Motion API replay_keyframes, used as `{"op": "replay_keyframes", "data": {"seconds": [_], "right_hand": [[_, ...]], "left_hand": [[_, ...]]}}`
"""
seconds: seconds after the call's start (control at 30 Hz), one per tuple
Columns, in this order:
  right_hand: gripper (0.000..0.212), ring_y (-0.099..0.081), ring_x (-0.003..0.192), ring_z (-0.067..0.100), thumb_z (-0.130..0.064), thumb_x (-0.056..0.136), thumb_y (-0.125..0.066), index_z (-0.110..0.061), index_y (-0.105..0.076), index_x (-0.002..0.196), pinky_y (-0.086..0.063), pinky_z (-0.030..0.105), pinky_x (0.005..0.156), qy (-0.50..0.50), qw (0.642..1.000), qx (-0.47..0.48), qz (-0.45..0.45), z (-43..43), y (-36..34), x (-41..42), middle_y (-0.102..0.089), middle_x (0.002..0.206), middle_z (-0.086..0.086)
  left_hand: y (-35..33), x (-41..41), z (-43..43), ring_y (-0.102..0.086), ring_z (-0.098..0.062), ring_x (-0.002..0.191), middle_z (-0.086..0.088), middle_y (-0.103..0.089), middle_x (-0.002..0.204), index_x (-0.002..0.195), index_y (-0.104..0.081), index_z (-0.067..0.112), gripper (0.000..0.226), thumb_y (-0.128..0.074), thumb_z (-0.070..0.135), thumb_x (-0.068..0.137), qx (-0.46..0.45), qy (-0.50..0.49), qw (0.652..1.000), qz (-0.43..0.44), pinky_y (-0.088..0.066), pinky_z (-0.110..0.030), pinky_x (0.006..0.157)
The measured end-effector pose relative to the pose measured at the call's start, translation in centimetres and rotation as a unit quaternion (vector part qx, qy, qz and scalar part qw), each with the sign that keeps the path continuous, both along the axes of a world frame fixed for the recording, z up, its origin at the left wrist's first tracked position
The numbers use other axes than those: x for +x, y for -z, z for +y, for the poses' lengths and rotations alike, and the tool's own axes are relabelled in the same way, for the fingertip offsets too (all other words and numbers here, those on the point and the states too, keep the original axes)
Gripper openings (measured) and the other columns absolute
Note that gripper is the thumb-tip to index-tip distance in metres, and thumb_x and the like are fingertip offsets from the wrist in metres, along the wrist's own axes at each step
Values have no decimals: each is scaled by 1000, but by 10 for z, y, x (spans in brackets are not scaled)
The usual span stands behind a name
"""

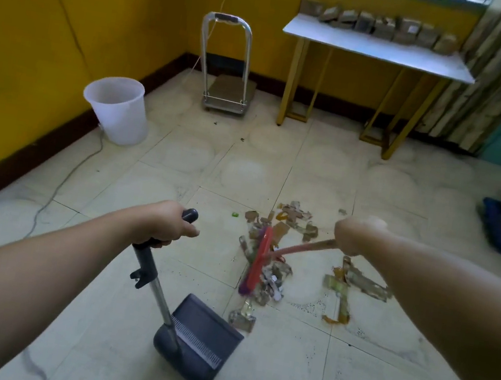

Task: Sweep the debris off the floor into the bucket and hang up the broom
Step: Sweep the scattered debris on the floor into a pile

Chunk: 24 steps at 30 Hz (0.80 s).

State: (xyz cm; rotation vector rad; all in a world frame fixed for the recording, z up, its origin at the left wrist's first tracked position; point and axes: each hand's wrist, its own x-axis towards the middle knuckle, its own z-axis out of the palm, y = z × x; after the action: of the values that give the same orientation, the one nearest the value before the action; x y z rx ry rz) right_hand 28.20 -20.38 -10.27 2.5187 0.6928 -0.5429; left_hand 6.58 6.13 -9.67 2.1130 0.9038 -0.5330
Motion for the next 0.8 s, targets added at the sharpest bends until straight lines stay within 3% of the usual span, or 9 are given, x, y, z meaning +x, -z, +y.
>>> {"op": "replay_keyframes", "data": {"seconds": [0.07,0.2,0.37,0.47,0.63,0.8], "right_hand": [[23,-56,78,17,-7,91,-49,-8,-59,112,-51,26,75,39,999,12,15,-14,-6,-2,-54,87,0],[27,-46,56,10,-8,94,-48,-3,-57,119,-42,18,49,147,985,62,63,-44,4,1,-58,84,2],[29,-49,53,10,-19,98,-45,-2,-57,118,-39,18,40,239,957,122,113,-65,37,20,-62,89,5],[28,-50,51,11,-15,99,-42,-1,-56,119,-39,20,38,274,939,163,132,-75,46,47,-57,79,5],[26,-46,50,13,-5,96,-43,2,-51,119,-38,22,40,352,896,217,161,-98,48,100,-56,81,10],[22,-42,44,14,-5,96,-42,-2,-50,117,-36,23,36,422,851,262,169,-135,42,140,-53,73,11]], "left_hand": [[0,1,-1,-37,-19,50,-9,-43,64,77,-43,11,29,-61,29,90,-1,2,1000,-11,-31,-27,49],[1,15,-9,-36,-18,47,-7,-41,62,78,-44,10,28,-61,29,90,2,1,1000,-27,-30,-27,47],[0,70,-25,-37,-18,50,-7,-42,63,77,-44,13,30,-62,34,89,8,20,999,-48,-31,-31,51],[-2,114,-41,-36,-18,50,-7,-41,64,80,-44,12,29,-61,32,90,20,30,998,-51,-31,-29,50],[-2,190,-71,-35,-18,49,-6,-40,64,99,-48,9,25,-60,31,92,42,57,996,-45,-29,-27,48],[-3,264,-98,-37,-18,51,-5,-41,65,94,-51,8,28,-62,34,90,42,84,994,-53,-31,-28,50]]}}
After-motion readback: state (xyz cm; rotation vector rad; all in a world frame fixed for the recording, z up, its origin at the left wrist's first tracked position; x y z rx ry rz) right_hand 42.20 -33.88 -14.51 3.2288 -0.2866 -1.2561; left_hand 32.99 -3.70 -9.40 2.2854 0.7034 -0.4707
